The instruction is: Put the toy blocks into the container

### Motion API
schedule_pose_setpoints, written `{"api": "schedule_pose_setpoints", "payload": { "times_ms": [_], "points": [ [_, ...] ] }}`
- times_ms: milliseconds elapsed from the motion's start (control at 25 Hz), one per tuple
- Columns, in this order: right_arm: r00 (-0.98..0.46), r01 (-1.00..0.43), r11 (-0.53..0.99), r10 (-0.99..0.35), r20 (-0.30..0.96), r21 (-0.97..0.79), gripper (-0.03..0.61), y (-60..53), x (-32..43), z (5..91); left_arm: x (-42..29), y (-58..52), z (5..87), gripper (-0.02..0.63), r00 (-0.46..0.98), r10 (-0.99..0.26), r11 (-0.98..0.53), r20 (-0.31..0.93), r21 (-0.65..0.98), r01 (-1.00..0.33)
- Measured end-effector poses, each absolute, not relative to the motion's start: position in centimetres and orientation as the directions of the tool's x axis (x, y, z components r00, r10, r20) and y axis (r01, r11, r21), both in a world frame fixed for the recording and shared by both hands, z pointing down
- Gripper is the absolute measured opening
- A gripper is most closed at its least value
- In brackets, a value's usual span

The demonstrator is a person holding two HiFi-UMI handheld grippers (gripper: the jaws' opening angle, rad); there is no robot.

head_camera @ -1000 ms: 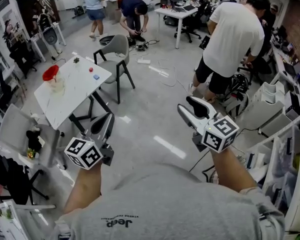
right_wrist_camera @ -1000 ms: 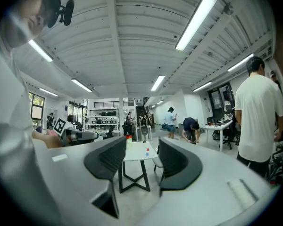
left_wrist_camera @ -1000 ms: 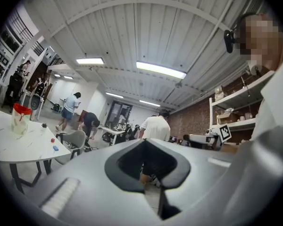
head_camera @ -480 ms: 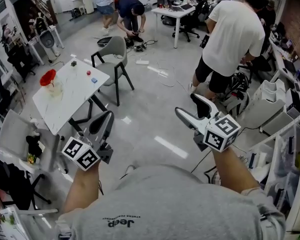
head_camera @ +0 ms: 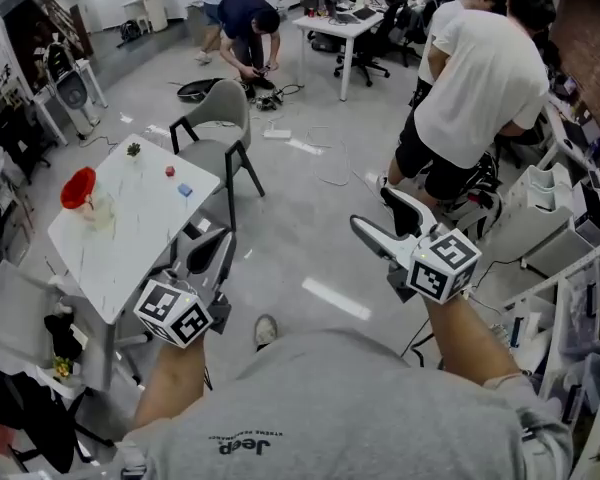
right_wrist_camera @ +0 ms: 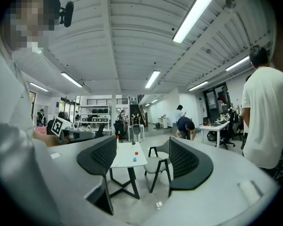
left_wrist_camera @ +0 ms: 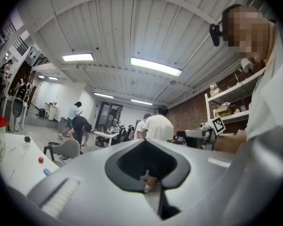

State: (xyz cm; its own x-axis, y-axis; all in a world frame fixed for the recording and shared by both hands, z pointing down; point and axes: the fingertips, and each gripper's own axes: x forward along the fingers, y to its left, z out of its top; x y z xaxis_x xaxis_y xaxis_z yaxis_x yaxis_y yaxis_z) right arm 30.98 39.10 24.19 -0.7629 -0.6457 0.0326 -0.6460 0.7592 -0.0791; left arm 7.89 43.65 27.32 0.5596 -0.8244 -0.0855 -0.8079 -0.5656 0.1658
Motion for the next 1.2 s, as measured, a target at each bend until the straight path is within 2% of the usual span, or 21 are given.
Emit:
{"api": "schedule_pose_setpoints", "payload": {
  "times_ms": [320, 520, 960, 1200],
  "points": [
    [-0.718, -0.693, 0.717, -0.696, -0.02, -0.072, 0.327, 24.8, 19.7, 20.8, -2.2, 28.8, 26.0, 0.05, 0.635, -0.772, -0.636, -0.043, 0.091, -0.767],
    [-0.707, -0.705, 0.705, -0.707, -0.01, -0.074, 0.327, 18.0, 15.3, 20.6, -6.6, 22.0, 25.7, 0.051, 0.661, -0.75, -0.661, -0.037, 0.095, -0.744],
    [-0.686, -0.724, 0.679, -0.727, 0.028, -0.125, 0.325, 8.4, 14.9, 23.1, -8.9, 12.4, 27.4, 0.051, 0.662, -0.75, -0.654, 0.007, 0.142, -0.743],
    [-0.725, -0.683, 0.715, -0.689, 0.02, -0.149, 0.325, 0.6, 16.8, 25.4, -7.1, 6.3, 29.1, 0.051, 0.625, -0.78, -0.618, 0.029, 0.12, -0.777]
  ]
}}
